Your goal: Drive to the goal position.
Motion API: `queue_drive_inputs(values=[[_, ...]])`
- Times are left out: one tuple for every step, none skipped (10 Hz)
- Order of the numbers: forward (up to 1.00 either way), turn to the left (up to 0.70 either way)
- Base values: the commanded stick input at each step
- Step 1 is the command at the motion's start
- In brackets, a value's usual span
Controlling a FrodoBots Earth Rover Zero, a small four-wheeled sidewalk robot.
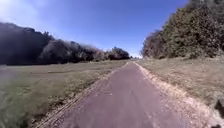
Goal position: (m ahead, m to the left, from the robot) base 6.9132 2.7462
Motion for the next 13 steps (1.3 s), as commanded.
queue_drive_inputs(values=[[0.7, -0.07], [0.7, 0.0], [0.7, 0.0], [0.7, 0.0], [0.7, 0.0], [0.7, 0.0], [0.7, 0.0], [0.7, 0.0], [0.7, 0.0], [0.7, 0.0], [0.7, 0.0], [0.7, 0.0], [0.7, -0.18]])
